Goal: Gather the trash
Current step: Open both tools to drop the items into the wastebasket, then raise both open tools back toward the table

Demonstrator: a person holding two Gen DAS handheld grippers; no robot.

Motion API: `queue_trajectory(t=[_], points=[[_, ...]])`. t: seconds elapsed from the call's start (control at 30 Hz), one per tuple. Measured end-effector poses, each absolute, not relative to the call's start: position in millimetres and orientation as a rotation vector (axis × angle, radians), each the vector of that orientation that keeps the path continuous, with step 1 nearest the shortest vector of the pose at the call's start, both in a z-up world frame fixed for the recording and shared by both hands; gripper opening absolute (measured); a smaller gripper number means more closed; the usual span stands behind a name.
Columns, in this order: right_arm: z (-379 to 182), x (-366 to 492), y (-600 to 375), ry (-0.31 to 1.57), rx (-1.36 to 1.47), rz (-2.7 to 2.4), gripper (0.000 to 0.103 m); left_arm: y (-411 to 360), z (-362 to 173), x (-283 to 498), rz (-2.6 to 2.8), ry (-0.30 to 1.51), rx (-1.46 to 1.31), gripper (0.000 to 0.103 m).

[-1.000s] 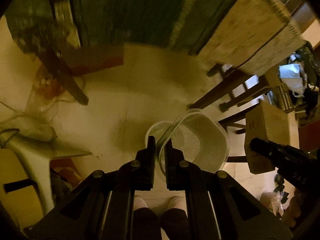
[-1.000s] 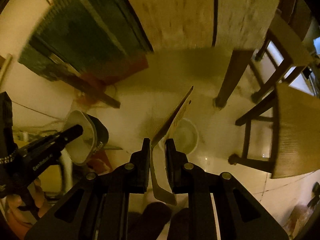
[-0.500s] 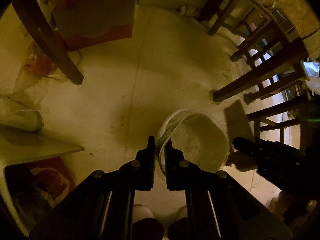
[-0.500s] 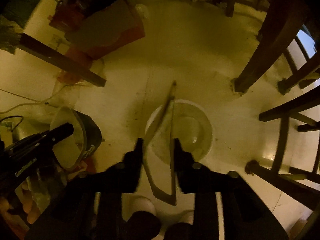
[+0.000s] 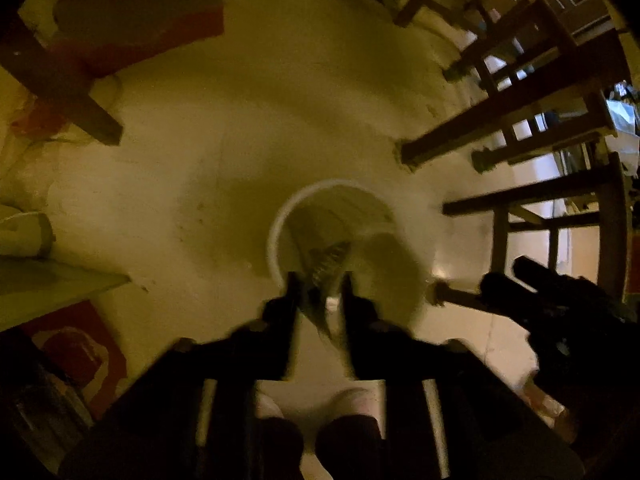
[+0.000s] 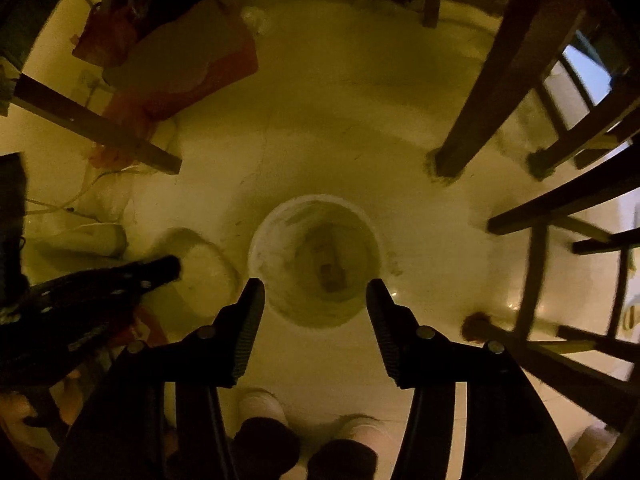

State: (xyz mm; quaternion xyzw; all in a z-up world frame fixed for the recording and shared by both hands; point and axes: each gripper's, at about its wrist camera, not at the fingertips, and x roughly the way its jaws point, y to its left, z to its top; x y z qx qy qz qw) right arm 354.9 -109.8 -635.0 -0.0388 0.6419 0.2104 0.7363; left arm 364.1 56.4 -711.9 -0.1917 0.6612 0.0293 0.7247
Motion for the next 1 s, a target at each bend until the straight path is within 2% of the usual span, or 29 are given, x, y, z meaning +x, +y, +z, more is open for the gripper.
queue_trajectory(t=[0.03, 0.2, 0.37, 0.6, 1.0], points=[[-630, 354, -109, 1.410, -0.091, 0.455, 0.050, 52, -713, 366, 0.075, 1.482, -0.419, 0.052], [-593, 354, -122, 1.414, -0.063, 0.439, 0.050, 42, -691, 363, 0.098, 1.521, -0.408, 0.052], [-550, 350, -123, 1.396, -0.061, 0.441, 0.050, 37, -631, 354, 0.099, 1.492, -0.364, 0.052], [-459, 339, -125, 1.332, -0.047, 0.468, 0.050, 39, -510, 340, 0.086, 1.394, -0.314, 0.052], [-280, 305, -121, 1.113, -0.056, 0.512, 0.050, 43, -285, 311, 0.061, 1.095, -0.251, 0.052]])
